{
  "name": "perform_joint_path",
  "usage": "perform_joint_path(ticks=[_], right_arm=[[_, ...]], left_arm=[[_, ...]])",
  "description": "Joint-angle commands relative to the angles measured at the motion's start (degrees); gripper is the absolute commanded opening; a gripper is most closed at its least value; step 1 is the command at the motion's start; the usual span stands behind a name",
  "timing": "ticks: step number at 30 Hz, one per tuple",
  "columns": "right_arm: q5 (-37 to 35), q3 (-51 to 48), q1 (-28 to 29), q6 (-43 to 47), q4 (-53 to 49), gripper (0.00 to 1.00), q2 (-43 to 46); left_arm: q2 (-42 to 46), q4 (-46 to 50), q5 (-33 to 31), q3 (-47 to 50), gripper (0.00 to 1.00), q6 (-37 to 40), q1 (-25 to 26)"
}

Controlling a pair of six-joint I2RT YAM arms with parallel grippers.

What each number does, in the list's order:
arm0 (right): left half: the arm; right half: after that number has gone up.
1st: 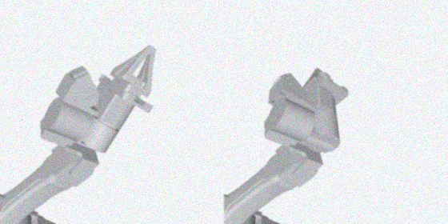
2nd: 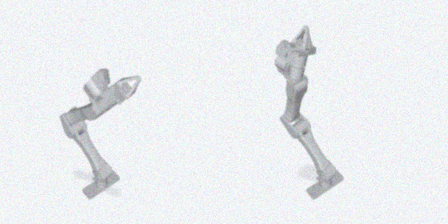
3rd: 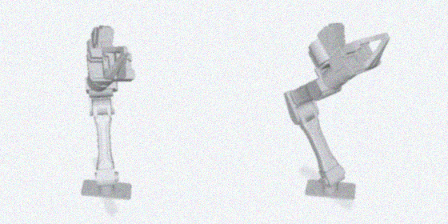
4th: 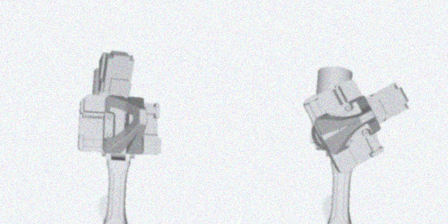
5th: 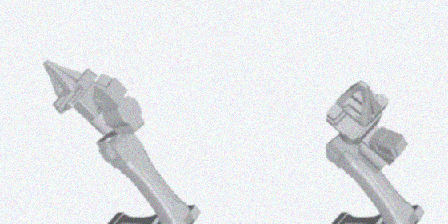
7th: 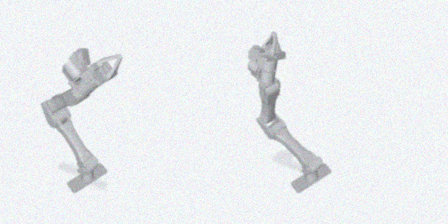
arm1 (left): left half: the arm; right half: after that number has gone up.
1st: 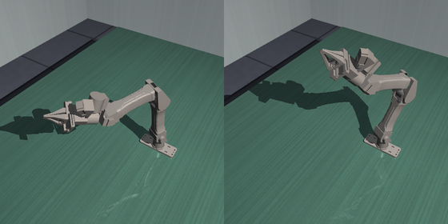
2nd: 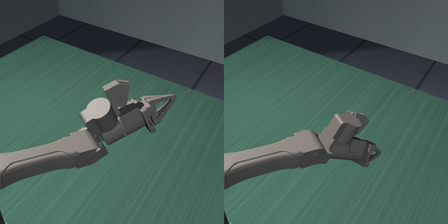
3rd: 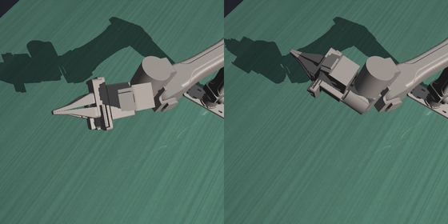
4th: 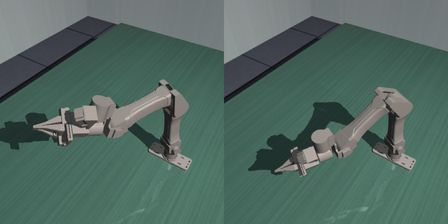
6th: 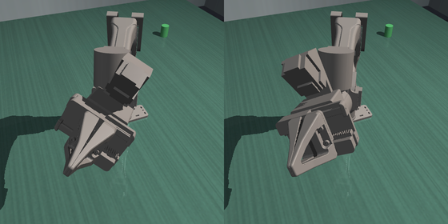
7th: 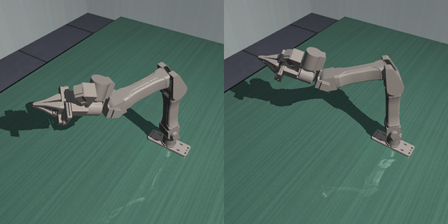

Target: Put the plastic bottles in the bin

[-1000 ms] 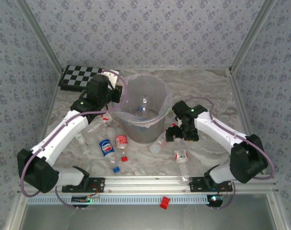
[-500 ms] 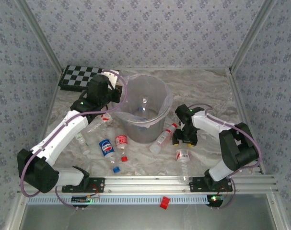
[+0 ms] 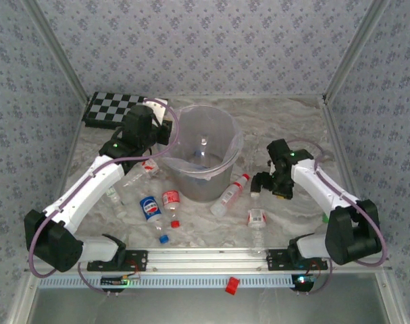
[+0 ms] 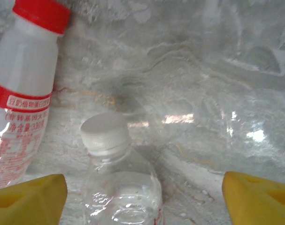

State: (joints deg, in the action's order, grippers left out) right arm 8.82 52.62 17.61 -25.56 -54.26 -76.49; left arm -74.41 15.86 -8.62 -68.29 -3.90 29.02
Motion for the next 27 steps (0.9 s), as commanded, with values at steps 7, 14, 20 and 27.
perform_joint_path(ticks=[7, 14, 20, 27], right_arm=[[2.7, -8.3, 6.1, -4.8, 3.4, 0.97, -2.7], [1.1, -7.1, 4.1, -3.0, 6.4, 0.78, -5.8], [-1.5, -3.3, 0.7, -1.6, 1.5, 0.61, 0.5], [-1.9, 1.8, -1.6, -1.5, -2.0, 0.49, 10.1]], left_arm=[[-0.7, 4.2, 0.1, 0.8, 0.23, 0.6, 0.1], [-0.6, 4.3, -0.1, 0.7, 0.23, 0.8, 0.1], [-0.4, 4.1, -0.6, 0.8, 0.23, 1.0, 0.2], [-0.1, 4.1, 0.1, 0.7, 0.23, 0.5, 0.2]])
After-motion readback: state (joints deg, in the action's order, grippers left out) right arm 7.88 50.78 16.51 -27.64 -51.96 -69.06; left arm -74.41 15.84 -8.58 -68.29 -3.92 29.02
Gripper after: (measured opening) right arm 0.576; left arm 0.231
